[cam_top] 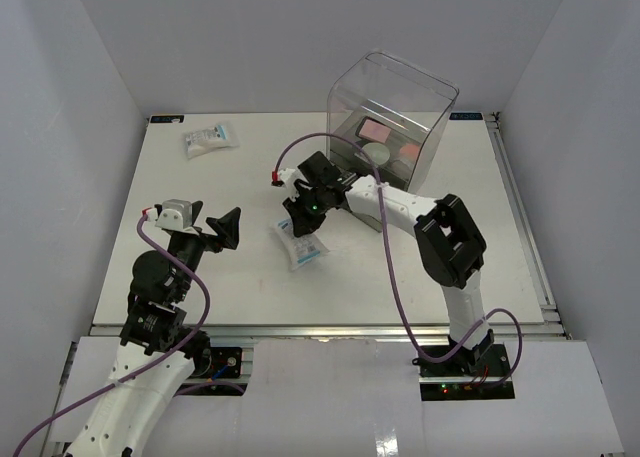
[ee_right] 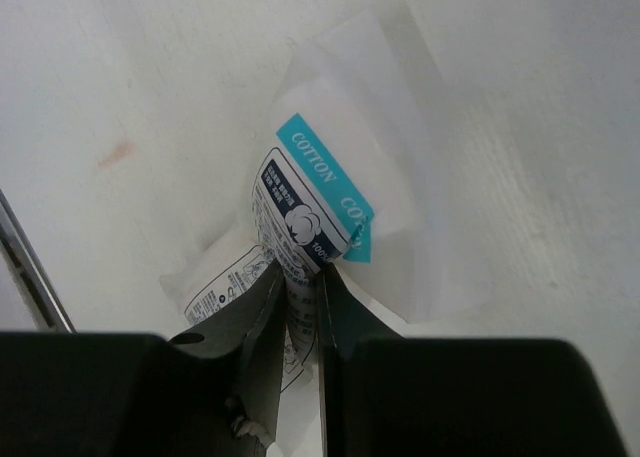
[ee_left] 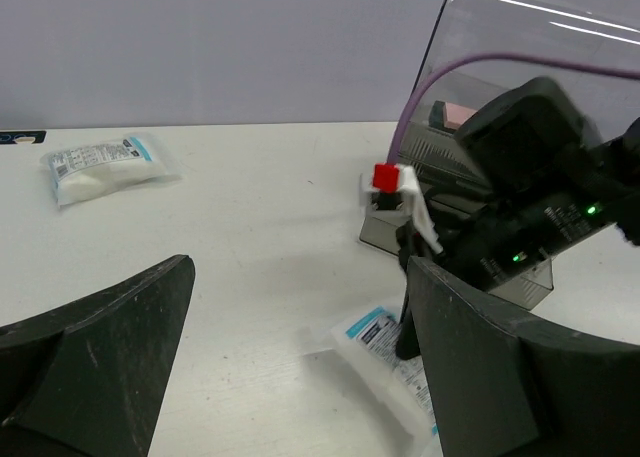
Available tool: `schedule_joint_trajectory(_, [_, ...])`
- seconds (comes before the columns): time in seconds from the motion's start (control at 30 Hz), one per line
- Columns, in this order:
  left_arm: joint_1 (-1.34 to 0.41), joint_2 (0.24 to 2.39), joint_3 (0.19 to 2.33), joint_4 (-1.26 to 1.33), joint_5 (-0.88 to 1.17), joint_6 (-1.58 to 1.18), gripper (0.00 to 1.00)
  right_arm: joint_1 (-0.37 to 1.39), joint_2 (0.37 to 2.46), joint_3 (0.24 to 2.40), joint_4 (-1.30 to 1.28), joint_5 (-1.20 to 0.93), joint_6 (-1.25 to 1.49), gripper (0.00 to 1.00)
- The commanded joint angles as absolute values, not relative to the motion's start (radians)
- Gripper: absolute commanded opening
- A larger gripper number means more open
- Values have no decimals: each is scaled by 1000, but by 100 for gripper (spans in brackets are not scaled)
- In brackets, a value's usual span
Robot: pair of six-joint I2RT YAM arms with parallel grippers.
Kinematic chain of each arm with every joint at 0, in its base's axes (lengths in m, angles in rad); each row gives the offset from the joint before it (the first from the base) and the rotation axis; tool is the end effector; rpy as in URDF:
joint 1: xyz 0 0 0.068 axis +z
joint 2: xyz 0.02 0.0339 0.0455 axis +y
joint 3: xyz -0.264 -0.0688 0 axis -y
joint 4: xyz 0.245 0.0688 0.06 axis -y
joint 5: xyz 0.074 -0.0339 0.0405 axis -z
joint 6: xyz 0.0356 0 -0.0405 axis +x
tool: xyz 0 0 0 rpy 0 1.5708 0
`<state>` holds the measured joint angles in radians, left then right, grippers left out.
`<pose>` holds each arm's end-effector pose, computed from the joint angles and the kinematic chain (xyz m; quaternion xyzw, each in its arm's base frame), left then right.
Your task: Organize the makeup
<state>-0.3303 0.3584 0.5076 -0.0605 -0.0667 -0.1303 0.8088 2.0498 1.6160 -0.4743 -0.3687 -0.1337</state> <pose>0.1098 -0.0351 0.3116 0.0429 0.6738 -0.1464 0.7230 0.3049 0.3381 0.2147 -0.4752 0.8012 0.2695 0.2444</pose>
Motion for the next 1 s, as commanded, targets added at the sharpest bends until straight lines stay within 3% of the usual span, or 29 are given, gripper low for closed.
schedule_joint_trajectory(0.0, [-330, 362, 509, -61, -49, -121, 98, 725, 1871, 1651, -526, -325, -417, 8])
schedule_joint_trajectory(0.23, [-330, 365, 511, -63, -44, -123, 98, 701, 1752, 1602, -504, -77, -684, 8])
schedule_joint_trajectory(0.6, [-330, 374, 509, -64, -44, -124, 98, 710, 1759, 1377, -184, 344, -915, 8])
schedule_joint_trajectory(0.97, [-330, 376, 509, -63, -41, -124, 98, 751, 1724, 1220, -12, 518, -1054, 8])
